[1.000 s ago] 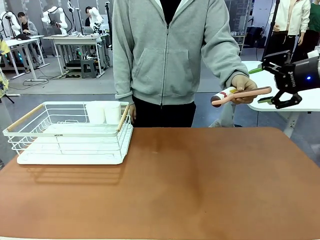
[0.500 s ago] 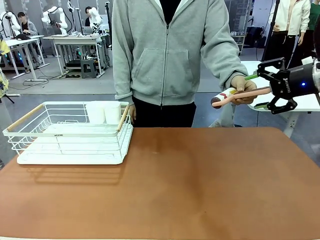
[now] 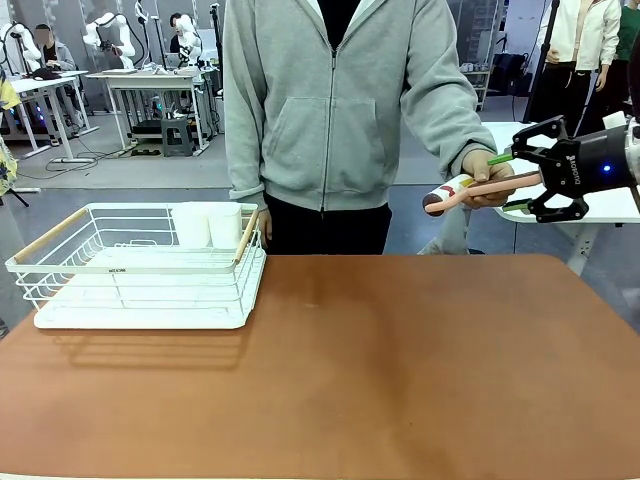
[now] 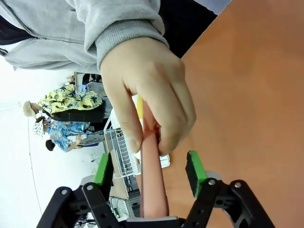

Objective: Clean the table.
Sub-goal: Pick up the Lint Roller when the human hands it over.

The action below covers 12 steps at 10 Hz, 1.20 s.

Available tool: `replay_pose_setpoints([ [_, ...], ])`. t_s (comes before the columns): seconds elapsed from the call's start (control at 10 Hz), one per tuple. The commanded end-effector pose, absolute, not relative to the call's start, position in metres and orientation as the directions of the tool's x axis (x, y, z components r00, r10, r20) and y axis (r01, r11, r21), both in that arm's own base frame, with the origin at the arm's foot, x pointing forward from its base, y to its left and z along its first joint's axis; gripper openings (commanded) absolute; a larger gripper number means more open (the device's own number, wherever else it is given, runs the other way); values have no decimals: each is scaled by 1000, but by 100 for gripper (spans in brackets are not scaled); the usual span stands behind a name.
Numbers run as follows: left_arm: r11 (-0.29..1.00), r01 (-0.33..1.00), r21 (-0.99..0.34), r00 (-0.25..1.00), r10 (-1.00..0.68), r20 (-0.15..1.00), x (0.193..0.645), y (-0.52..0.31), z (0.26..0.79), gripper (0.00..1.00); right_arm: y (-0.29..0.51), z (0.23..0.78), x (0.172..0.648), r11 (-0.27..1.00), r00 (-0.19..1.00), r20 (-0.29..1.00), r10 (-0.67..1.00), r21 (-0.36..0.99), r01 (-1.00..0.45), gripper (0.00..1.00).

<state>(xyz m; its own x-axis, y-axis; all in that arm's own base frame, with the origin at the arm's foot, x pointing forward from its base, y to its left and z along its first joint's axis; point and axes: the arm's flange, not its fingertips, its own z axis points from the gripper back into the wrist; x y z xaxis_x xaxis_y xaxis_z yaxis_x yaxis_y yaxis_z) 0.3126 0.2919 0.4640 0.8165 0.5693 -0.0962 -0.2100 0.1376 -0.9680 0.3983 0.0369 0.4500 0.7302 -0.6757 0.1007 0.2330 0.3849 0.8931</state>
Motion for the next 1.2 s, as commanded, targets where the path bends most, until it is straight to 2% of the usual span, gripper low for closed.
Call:
replay_pose_setpoints([
  [0.0, 135, -206, -969, 816, 570, -94, 310, 293, 465, 100, 37, 435, 378, 384, 733, 112, -671, 898, 214, 65],
  [0.1, 135, -206, -969, 816, 570, -94, 310, 293, 465, 100, 38, 437, 378, 385, 732, 116, -672, 898, 211, 59],
  [0.2, 135, -206, -969, 816, 570, -94, 310, 293, 465, 100, 39, 437, 378, 391, 736, 119, -666, 896, 209, 45],
  [0.3, 135, -206, -969, 816, 570, -94, 310, 293, 465, 100, 39, 436, 378, 394, 736, 122, -666, 895, 208, 40],
  [0.4, 135, -206, -969, 816, 570, -94, 310, 293, 465, 100, 38, 436, 378, 391, 731, 123, -671, 897, 208, 26],
  [0.5, 135, -206, -969, 816, 570, -94, 310, 293, 465, 100, 37, 437, 378, 389, 727, 125, -675, 898, 207, 21],
  [0.6, 135, -206, -969, 816, 570, -94, 310, 293, 465, 100, 36, 436, 378, 388, 725, 126, -677, 898, 206, 7],
  [0.8, 135, -206, -969, 816, 570, -94, 310, 293, 465, 100, 34, 435, 378, 380, 724, 120, -679, 902, 207, 0],
  [1.1, 135, -206, -969, 816, 570, -94, 310, 293, 465, 100, 36, 448, 399, 388, 730, 105, -675, 892, 231, 0],
])
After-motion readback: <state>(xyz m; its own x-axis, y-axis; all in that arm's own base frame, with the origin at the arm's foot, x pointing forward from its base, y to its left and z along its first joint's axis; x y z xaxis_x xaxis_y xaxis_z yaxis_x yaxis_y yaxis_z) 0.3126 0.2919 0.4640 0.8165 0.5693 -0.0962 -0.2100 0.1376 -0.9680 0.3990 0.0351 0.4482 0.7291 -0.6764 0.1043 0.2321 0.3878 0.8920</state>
